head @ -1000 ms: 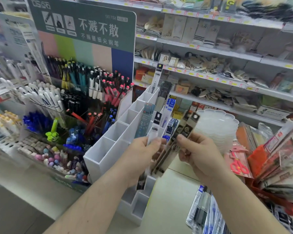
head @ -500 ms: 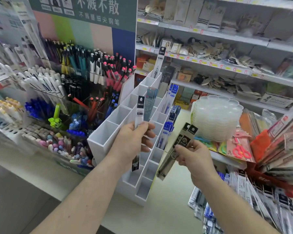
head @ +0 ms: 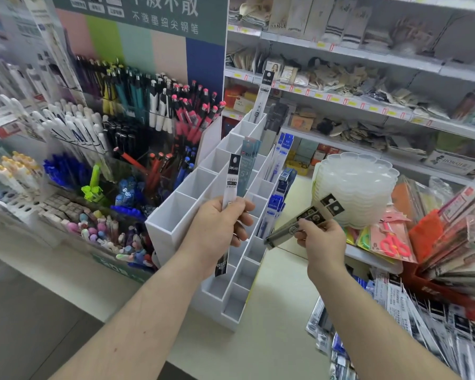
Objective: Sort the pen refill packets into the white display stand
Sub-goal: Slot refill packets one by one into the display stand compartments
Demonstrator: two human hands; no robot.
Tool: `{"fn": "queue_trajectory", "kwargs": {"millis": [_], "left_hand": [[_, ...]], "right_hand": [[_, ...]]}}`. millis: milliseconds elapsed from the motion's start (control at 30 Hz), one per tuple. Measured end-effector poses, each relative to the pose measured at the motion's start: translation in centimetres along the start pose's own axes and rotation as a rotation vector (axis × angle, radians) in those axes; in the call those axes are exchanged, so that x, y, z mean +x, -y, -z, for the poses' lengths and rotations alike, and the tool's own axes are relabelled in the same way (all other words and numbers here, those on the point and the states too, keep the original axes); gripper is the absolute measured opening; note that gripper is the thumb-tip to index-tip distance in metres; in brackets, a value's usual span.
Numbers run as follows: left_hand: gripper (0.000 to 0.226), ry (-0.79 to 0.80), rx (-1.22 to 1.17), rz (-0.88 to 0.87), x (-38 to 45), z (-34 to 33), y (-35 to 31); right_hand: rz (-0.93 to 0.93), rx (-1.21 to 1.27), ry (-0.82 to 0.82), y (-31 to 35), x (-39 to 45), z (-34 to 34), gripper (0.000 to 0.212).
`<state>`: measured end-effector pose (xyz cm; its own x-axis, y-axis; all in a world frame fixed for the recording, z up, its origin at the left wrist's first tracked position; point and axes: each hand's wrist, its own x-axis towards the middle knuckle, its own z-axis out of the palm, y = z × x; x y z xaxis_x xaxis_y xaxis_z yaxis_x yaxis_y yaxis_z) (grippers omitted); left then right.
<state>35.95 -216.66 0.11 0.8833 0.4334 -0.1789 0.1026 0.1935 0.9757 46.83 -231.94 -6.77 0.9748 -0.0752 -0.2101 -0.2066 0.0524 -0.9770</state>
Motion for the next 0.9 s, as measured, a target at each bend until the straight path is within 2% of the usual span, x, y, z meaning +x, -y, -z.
{"fn": "queue_trajectory", "kwargs": {"millis": [267, 400, 533, 767, 900], "left_hand": [[0.025, 0.021, 0.017, -0.014, -0.1, 0.2, 0.3], [0.024, 0.016, 0.018, -0.018, 0.0, 0.2, 0.3], [0.022, 0.019, 0.019, -0.011, -0.1, 0.1, 0.2], [0.014, 0.040, -0.004, 0.010, 0.0, 0.1, -0.2], [0.016, 0.059, -0.140, 0.022, 0.0, 0.4, -0.4]], "right_hand": [[0.001, -0.113, 0.103, -1.2, 0.7, -1.2, 0.016], [-0.036, -0.348, 0.238, -2.8, 1.3, -2.8, 0.020], [-0.131, -0.620, 0.441, -3.8, 2.1, -3.0, 0.014], [-0.107, -0.644, 0.445, -3.7, 2.9, -2.6, 0.011], [-0.056, -0.847, 0.429, -4.2, 3.3, -2.4, 0.029]]}}
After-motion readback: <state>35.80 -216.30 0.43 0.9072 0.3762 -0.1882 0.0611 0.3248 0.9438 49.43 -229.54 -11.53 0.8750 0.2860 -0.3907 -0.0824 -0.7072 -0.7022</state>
